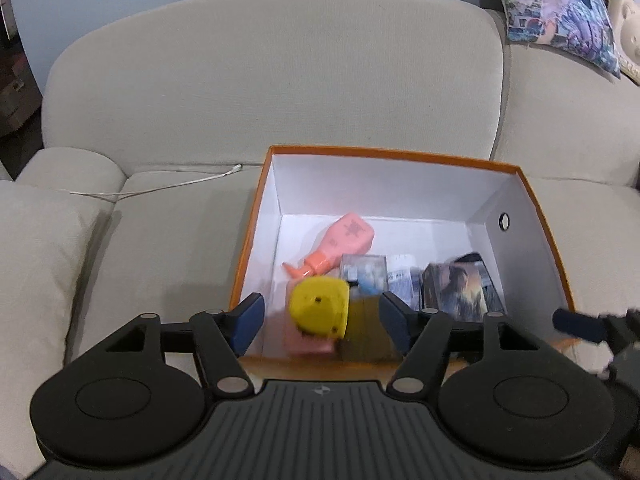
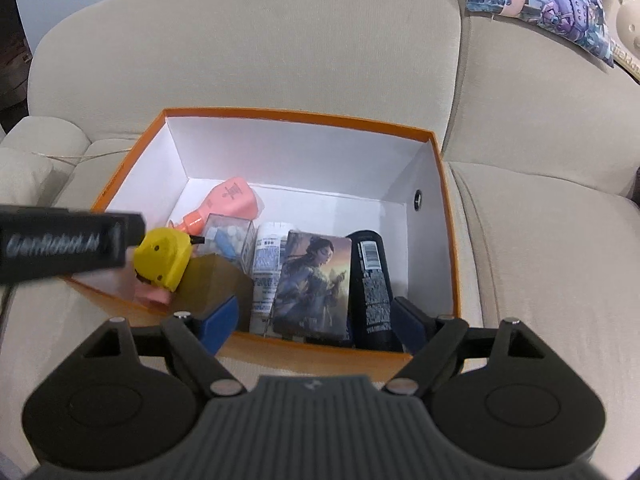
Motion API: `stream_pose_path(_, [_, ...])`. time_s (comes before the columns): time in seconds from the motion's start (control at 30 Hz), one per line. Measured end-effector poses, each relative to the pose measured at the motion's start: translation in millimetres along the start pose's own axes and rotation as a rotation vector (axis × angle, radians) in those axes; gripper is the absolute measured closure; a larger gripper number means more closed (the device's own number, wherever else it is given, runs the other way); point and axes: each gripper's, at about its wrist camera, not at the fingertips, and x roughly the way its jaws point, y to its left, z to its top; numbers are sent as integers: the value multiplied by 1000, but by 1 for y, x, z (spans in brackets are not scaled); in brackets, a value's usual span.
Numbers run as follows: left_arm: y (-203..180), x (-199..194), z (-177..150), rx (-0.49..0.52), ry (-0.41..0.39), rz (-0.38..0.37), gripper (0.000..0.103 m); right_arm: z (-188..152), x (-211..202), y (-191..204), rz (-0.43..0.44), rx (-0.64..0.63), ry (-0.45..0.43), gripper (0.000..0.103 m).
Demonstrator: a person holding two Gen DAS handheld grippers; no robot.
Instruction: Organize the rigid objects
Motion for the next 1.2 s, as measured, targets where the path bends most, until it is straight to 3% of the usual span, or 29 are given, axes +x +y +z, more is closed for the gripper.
stream_pose_path(0.43, [13,-31,-35,-45,-34,33,20,-18,-25,5,-39,2,-33,16])
stream_pose_path(1.2, [19,-28,-36,-67,-31,49,14,-21,-26,9,-67,-3,-54,13])
